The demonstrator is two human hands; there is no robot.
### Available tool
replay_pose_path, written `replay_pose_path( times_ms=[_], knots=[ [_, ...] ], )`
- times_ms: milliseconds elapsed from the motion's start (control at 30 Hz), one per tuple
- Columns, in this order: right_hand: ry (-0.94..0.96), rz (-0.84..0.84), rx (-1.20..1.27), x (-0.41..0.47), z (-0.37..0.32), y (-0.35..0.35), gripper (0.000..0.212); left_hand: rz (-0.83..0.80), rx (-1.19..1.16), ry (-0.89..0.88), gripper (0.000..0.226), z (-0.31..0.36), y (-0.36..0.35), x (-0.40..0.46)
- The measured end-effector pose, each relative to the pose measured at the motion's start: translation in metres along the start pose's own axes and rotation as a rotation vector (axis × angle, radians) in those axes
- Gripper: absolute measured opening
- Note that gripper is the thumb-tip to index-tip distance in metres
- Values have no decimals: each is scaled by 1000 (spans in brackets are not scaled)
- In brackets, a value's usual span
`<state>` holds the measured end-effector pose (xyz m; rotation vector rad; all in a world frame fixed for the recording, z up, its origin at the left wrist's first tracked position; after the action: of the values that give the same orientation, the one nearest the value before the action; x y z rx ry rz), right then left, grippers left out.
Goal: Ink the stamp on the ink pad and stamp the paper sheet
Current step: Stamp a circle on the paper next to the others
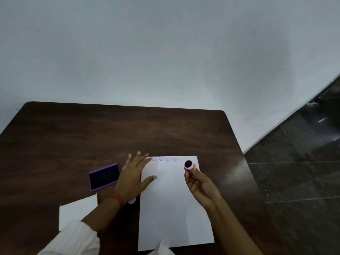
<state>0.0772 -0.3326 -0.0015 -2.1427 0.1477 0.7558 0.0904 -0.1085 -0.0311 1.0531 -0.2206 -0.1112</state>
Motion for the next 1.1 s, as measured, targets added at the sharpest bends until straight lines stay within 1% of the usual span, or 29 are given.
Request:
replay_pose_path(
  times_ms=[100, 267, 367, 533, 600, 667, 733, 800, 833, 867, 933, 1000, 1100],
  knots=[
    [16, 32, -18, 5, -8, 7, 23, -74, 32, -75, 65, 21, -14, 20],
    [90, 136, -152, 19, -18, 16, 17, -194, 64, -83, 70, 38, -34, 47],
    [154, 228, -298, 30, -22, 20, 11, -242, 94, -82, 75, 39, -42, 58],
    [346, 330, -622, 43, -24, 16, 20, -267, 113, -85, 84, 32, -51, 63],
    [439, 359, -776, 46, -25, 12, 16, -283, 110, -74, 86, 30, -53, 62],
    [540, 385, -947, 49, -23, 7, 6, -299, 111, -53, 88, 28, -53, 62],
    [595, 387, -1057, 51, -19, 3, 3, -312, 116, -45, 89, 27, -53, 63],
    [530, 350, -1115, 57, -14, -1, 10, -323, 127, -39, 90, 27, -53, 64],
    [491, 328, -1185, 61, -12, -3, 16, -329, 135, -35, 91, 27, -54, 64],
    [490, 332, -1304, 64, -12, -5, 21, -336, 142, -31, 91, 26, -54, 64],
    [555, 377, -1532, 65, -15, -9, 27, -344, 158, -31, 92, 25, -54, 64],
    [544, 361, -1650, 66, -16, -13, 29, -341, 169, -39, 92, 25, -55, 65],
    [457, 330, -1764, 69, -16, -19, 29, -347, 170, -40, 90, 25, -54, 66]
  ],
)
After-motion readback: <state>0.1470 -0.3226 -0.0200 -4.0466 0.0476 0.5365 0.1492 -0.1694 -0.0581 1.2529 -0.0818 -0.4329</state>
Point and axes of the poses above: each hand's wrist, its own x-axis towards the middle knuckle, its own y-axis out of the back of the hand, z = x × y, the point moved 2 cm from there along x, towards the middle knuckle, and after that the axes turned 2 degrees about x, right-handed, at the moved point
